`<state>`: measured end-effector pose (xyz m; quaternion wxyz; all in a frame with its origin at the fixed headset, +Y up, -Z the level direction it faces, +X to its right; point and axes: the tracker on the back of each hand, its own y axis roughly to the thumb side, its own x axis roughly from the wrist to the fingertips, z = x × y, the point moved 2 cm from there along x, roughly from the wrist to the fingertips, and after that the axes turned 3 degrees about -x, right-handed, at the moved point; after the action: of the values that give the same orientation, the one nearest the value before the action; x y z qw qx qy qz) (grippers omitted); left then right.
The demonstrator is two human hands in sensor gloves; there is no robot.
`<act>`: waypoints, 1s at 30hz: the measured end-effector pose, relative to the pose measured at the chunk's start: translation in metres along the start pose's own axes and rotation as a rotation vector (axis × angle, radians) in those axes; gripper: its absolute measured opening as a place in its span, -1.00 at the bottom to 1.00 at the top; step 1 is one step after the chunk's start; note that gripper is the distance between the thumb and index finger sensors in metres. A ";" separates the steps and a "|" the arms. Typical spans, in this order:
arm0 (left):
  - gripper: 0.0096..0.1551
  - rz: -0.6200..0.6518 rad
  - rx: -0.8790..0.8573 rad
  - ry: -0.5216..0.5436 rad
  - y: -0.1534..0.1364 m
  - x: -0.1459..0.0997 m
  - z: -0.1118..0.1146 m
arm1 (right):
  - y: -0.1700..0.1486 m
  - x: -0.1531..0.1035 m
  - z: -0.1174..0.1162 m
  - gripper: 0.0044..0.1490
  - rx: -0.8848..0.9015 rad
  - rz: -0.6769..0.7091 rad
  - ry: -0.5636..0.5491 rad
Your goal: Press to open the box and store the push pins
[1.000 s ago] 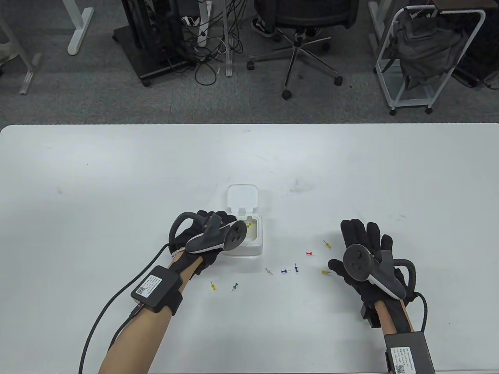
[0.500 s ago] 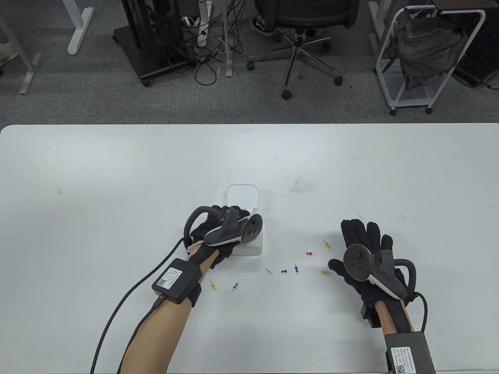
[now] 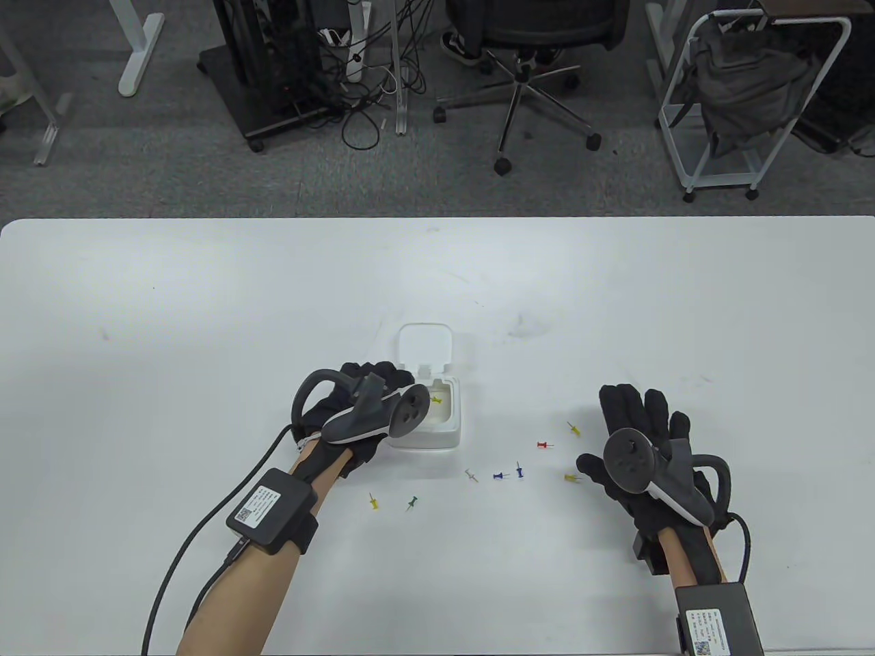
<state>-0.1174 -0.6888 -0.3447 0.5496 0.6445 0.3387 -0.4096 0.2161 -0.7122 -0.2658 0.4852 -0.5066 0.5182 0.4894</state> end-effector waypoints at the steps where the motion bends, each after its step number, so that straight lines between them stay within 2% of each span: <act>1: -0.44 -0.008 -0.007 0.002 -0.006 -0.005 0.001 | 0.000 0.000 0.000 0.19 -0.001 0.000 -0.001; 9: -0.43 -0.018 -0.005 -0.024 -0.033 -0.043 0.023 | 0.000 0.000 0.001 0.19 0.004 -0.001 -0.002; 18: -0.42 0.018 0.014 -0.067 -0.038 -0.083 0.054 | 0.000 0.000 -0.001 0.19 0.023 0.006 0.012; 27: -0.40 0.022 0.002 -0.161 -0.032 -0.087 0.078 | 0.001 0.000 -0.001 0.19 0.012 0.007 0.012; 30: -0.41 0.045 0.105 -0.124 -0.025 -0.087 0.078 | 0.001 0.000 0.000 0.19 0.005 0.003 0.008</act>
<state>-0.1901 -0.7606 -0.2817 0.5440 0.6534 0.2677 -0.4533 0.2153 -0.7128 -0.2661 0.4836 -0.5065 0.5219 0.4870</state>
